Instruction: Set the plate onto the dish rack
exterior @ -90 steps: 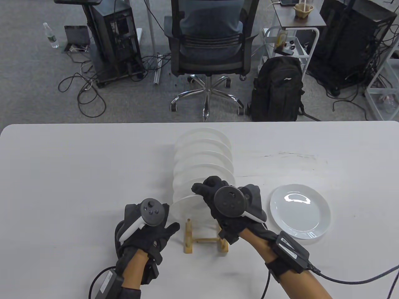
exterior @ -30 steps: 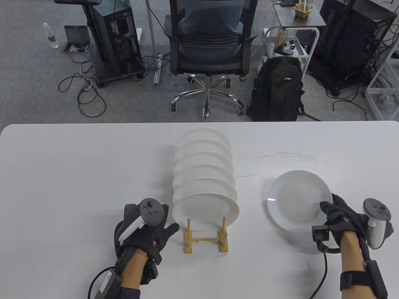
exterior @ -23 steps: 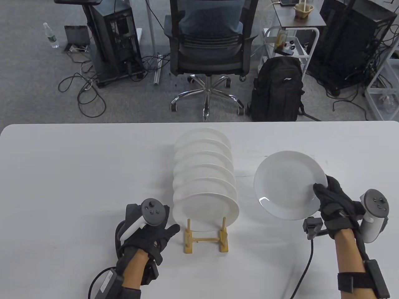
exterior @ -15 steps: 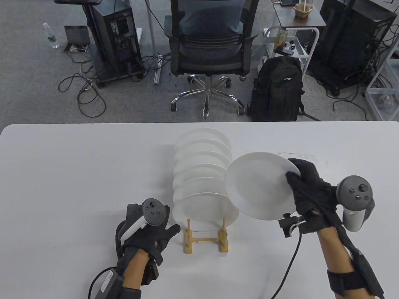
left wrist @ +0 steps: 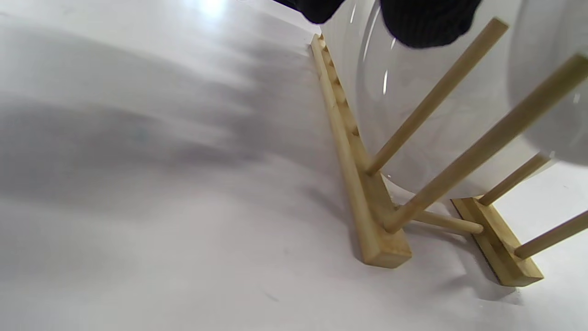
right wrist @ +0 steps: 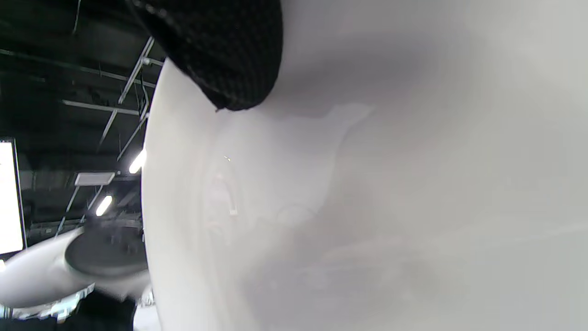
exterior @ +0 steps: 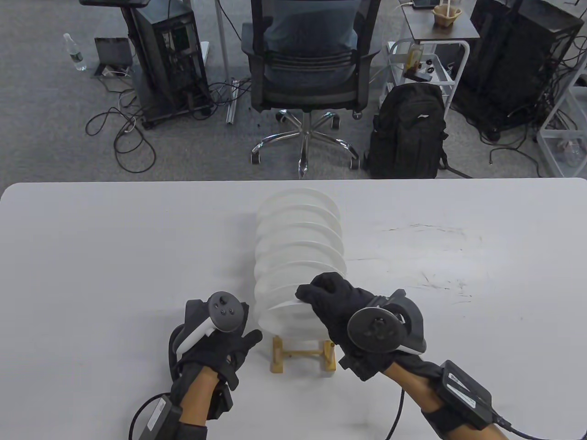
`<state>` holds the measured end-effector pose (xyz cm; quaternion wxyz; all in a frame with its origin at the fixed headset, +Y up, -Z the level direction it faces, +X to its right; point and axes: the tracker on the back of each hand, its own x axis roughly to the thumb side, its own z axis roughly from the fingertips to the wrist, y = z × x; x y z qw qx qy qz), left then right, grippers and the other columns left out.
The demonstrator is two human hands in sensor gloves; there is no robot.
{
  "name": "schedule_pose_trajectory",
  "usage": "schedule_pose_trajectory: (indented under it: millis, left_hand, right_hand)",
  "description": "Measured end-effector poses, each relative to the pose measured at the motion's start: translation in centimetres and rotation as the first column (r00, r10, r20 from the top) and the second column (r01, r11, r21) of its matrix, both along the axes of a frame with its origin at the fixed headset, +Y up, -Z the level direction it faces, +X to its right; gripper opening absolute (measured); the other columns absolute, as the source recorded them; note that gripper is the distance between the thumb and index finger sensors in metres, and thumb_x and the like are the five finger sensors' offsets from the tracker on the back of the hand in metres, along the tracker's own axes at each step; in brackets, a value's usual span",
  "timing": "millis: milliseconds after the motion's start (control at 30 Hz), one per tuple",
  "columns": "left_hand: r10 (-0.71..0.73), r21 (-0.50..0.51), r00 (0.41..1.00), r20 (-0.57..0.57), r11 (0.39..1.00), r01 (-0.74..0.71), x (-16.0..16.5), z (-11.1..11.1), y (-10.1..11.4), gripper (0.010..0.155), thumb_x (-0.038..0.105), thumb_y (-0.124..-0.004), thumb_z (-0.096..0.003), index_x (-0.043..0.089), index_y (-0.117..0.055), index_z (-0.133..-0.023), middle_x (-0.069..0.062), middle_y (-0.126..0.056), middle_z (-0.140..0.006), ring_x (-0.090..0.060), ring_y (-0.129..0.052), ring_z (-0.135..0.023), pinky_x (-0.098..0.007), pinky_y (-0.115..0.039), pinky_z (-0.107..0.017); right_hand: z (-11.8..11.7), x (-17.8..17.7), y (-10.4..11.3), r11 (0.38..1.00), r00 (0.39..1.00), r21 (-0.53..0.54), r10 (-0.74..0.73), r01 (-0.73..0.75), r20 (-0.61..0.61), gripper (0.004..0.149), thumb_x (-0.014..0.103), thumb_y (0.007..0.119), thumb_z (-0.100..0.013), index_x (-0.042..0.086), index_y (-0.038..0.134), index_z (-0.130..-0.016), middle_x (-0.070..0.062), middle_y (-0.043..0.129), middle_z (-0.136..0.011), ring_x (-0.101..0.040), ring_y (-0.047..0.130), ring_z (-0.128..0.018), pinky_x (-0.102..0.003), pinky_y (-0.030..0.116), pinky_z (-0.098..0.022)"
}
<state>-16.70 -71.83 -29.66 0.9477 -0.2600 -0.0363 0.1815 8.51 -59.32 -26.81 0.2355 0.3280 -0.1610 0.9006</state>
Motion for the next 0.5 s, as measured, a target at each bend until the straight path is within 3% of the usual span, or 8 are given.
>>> schedule_pose_trajectory:
  millis: [233,500]
  left_hand:
    - [0.002,-0.006,1.0,-0.001,1.0,-0.002,0.0,0.0,0.0,0.08,0.054,-0.063,-0.055,0.018,-0.029,-0.118,-0.022,-0.013,-0.119,-0.061,-0.002,-0.102,-0.076,-0.016,-0.068]
    - [0.005,-0.003,1.0,-0.02,1.0,-0.005,-0.5,-0.1,0.0,0.078,0.052,-0.06,-0.0556,0.018,-0.03,-0.118,-0.022,-0.014,-0.12,-0.061,-0.003,-0.102,-0.076,-0.017,-0.068]
  right_hand:
    - [-1.0,-1.1,-2.7,0.997,0.997,-0.031,0.072,-0.073,-0.012,0.042,0.018,0.079,-0.045,0.018,0.08,-0.087,-0.008,0.076,-0.086,-0.031,0.095,-0.064,-0.049,0.086,-0.046]
    - [-1.9,-1.8,-4.2,0.989,0.996,-0.115,0.09,-0.091,-0.015,0.043,0.019,0.079,-0.045,0.016,0.081,-0.088,-0.009,0.077,-0.088,-0.035,0.095,-0.068,-0.052,0.083,-0.049]
